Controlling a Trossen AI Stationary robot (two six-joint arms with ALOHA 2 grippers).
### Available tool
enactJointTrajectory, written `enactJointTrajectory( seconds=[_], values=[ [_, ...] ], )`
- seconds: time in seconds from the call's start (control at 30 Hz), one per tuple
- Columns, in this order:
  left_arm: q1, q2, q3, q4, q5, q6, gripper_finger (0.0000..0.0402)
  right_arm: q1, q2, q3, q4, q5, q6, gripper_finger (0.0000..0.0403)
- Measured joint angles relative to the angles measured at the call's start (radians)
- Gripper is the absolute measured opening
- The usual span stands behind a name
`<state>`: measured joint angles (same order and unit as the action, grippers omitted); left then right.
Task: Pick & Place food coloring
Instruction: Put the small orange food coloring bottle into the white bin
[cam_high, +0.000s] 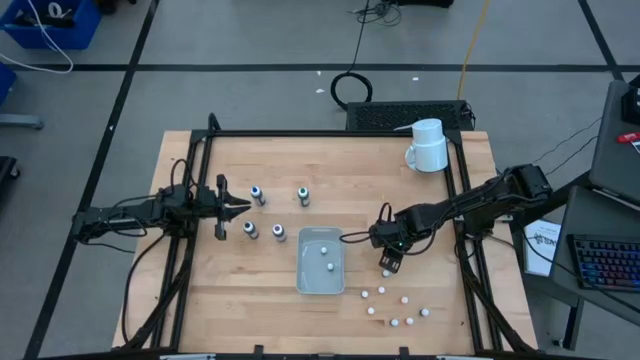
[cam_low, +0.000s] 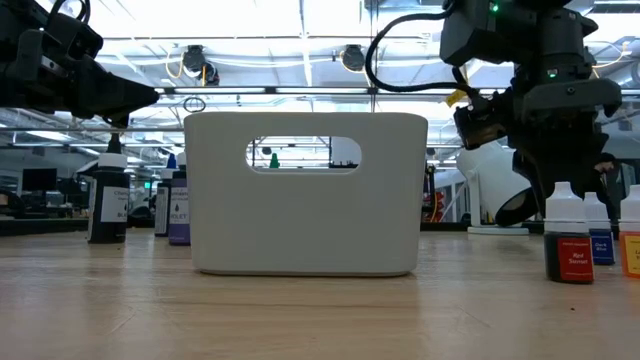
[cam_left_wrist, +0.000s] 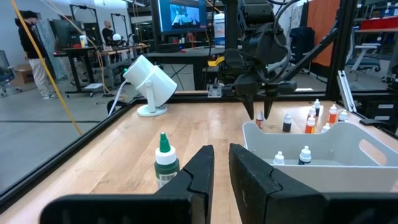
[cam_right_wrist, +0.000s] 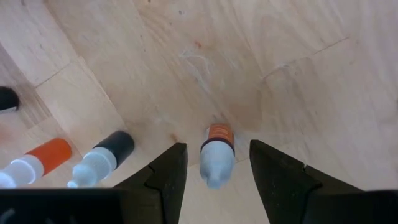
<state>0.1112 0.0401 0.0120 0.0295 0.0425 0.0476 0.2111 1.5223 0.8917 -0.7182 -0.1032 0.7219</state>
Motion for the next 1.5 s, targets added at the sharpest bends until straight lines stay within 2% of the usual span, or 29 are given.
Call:
enactJointTrajectory(
  seconds=[0.4,0.77,0.97,1.1,1.3,1.5],
  values=[
    [0.0,0.0,0.0,0.0,0.0,0.0,0.0058,0.0,0.0,0.0,-0.003,0.0,0.0,0.0159],
    [0.0,0.0,0.0,0.0,0.0,0.0,0.0058,0.0,-0.001,0.001,-0.002,-0.002,-0.029,0.0054],
    [0.0,0.0,0.0,0.0,0.0,0.0,0.0058,0.0,-0.003,0.007,0.017,0.0,-0.075,0.0049],
    [0.0,0.0,0.0,0.0,0.0,0.0,0.0058,0.0,-0.003,0.07,-0.017,0.03,-0.111,0.0049],
    [0.0,0.0,0.0,0.0,0.0,0.0,0.0058,0.0,-0.003,0.25,-0.149,0.142,-0.17,0.0049],
    [0.0,0.0,0.0,0.0,0.0,0.0,0.0058,0.0,0.018,0.427,-0.153,0.21,-0.267,0.0049]
  ],
)
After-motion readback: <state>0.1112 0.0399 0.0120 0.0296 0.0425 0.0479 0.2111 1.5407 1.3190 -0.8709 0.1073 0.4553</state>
